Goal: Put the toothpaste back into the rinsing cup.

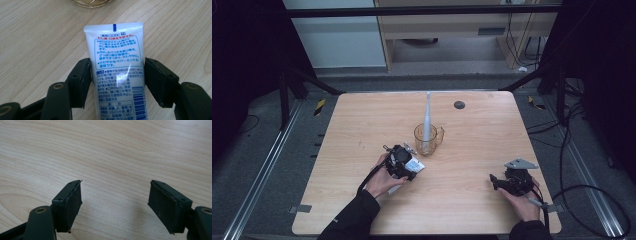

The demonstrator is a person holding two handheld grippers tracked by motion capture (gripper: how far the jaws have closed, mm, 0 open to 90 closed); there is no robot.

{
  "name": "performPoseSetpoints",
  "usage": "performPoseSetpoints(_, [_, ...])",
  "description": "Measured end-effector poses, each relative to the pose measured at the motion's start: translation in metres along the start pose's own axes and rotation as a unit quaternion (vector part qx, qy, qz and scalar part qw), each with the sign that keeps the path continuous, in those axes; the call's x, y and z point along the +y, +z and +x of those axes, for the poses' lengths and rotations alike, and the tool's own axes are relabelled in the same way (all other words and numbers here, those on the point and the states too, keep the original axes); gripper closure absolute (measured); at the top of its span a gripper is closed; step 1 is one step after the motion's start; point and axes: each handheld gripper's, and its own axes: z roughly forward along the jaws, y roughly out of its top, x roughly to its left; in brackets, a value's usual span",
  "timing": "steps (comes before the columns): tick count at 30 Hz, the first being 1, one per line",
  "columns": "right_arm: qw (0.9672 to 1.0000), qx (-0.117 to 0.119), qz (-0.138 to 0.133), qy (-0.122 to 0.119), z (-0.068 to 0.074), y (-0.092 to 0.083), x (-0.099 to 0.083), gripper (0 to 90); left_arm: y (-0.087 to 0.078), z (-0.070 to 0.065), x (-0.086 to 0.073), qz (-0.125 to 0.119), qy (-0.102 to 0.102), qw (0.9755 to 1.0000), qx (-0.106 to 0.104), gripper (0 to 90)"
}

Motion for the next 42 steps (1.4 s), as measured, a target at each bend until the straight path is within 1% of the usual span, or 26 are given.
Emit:
performPoseSetpoints(5, [1.0, -0.002, -0.001, -0.003, 0.001, 0.001, 0.0, 26.5, 0.005, 0.0, 0.0, 0.006, -0.004, 1.0, -0.001, 37.8])
performPoseSetpoints(6, [1.0, -0.002, 0.0, -0.004, 0.001, 0.001, 0.0, 26.5, 0.005, 0.001, 0.0, 0.005, -0.007, 1.0, -0.002, 37.8])
performPoseSetpoints(10, [1.0, 0.0, 0.0, -0.001, 0.001, 0.0, 0.0, 26.5, 0.004, 0.0, 0.001, 0.007, -0.009, 0.9999, -0.002, 39.6])
performPoseSetpoints(14, [1.0, 0.0, 0.002, -0.001, 0.0, 0.0, 0.0, 26.5, 0.003, -0.001, 0.001, 0.007, -0.011, 0.9999, -0.001, 44.0])
performPoseSetpoints(19, [1.0, -0.002, 0.001, 0.0, -0.001, 0.0, 0.0, 26.4, -0.001, 0.001, 0.0, 0.004, -0.023, 0.9997, -0.004, 53.0])
performPoseSetpoints(24, [1.0, -0.003, 0.003, -0.003, -0.001, 0.0, -0.001, 26.5, -0.009, 0.005, -0.003, 0.001, -0.035, 0.9992, -0.018, 64.4])
performPoseSetpoints(26, [1.0, -0.002, 0.004, -0.003, -0.001, 0.0, -0.001, 26.4, -0.011, 0.006, -0.004, 0.003, -0.034, 0.9992, -0.023, 65.8])
performPoseSetpoints(27, [1.0, -0.004, 0.004, -0.004, -0.001, 0.0, -0.001, 26.4, -0.012, 0.006, -0.005, 0.001, -0.038, 0.999, -0.026, 66.1])
performPoseSetpoints(28, [1.0, -0.004, 0.004, -0.004, -0.001, 0.0, -0.001, 26.4, -0.013, 0.007, -0.005, 0.002, -0.037, 0.999, -0.027, 66.5])
performPoseSetpoints(31, [1.0, -0.005, 0.005, -0.003, -0.001, 0.0, -0.001, 26.4, -0.016, 0.008, -0.007, -0.003, -0.037, 0.9989, -0.03, 67.2])
performPoseSetpoints(35, [1.0, -0.005, 0.005, -0.003, -0.001, 0.0, -0.001, 26.4, -0.027, 0.009, -0.009, -0.02, -0.04, 0.9986, -0.027, 67.7])
performPoseSetpoints(39, [1.0, -0.005, 0.006, -0.003, -0.001, -0.001, -0.001, 26.4, -0.045, 0.01, -0.01, -0.051, -0.043, 0.9975, -0.024, 68.0])
performPoseSetpoints(42, [1.0, -0.005, 0.005, -0.002, -0.001, -0.001, -0.001, 26.4, -0.062, 0.011, -0.01, -0.084, -0.047, 0.9951, -0.022, 68.1])
